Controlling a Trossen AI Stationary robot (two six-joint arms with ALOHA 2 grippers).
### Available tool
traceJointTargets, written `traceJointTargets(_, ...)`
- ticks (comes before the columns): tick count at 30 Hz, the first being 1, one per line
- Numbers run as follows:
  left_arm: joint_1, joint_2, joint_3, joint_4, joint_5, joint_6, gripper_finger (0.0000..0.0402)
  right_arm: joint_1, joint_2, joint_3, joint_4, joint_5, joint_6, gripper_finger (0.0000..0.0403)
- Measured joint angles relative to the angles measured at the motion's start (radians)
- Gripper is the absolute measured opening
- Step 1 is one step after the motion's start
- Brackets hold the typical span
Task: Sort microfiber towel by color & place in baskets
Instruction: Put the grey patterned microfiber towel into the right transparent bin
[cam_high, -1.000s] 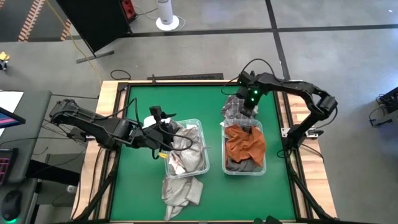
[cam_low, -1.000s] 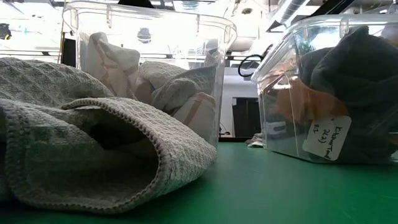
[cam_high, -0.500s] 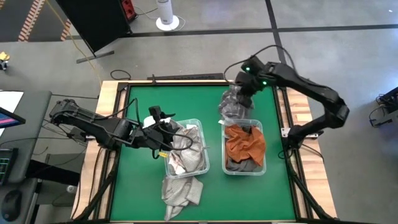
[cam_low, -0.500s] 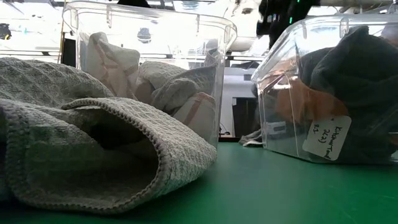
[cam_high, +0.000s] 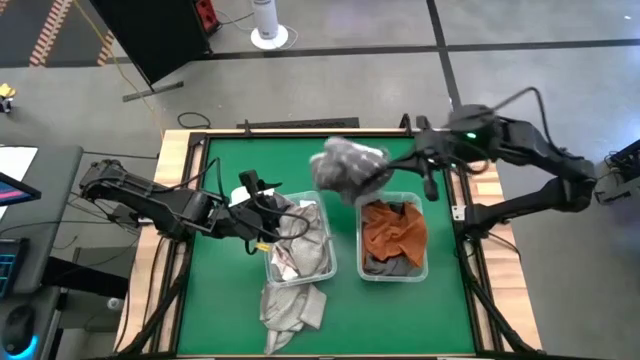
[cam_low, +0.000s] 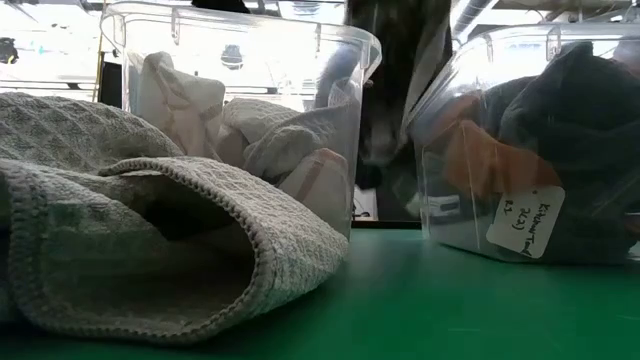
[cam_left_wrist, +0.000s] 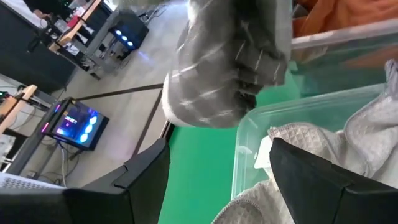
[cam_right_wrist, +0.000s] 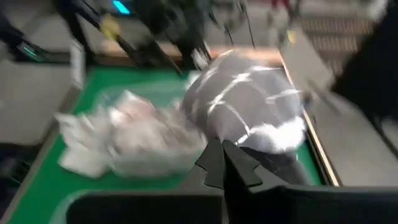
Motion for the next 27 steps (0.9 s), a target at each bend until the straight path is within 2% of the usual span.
traceJointTargets(5, 0.0, 0.0, 0.0, 0.037, 0.0, -0.029, 0.0265, 0.132, -0.047, 0.0, 0.121, 0.0, 0.012, 0.0017)
traceJointTargets(9, -0.015, 0.0, 0.0, 0.04, 0.0, -0.055, 0.0265, 0.213, -0.07, 0.0, 0.131, 0.0, 0.045, 0.0017)
traceJointTargets(14, -0.046, 0.0, 0.0, 0.036, 0.0, -0.078, 0.0265, 0.272, -0.111, 0.0, 0.026, 0.001, 0.11, 0.0017)
traceJointTargets(20, -0.057, 0.0, 0.0, 0.04, 0.0, -0.094, 0.0265, 0.274, -0.176, 0.0, -0.047, 0.002, 0.157, 0.0017)
traceJointTargets(27, -0.041, 0.0, 0.0, 0.114, 0.0, -0.083, 0.0265, 0.274, -0.196, 0.0, -0.236, 0.0, 0.268, 0.0017)
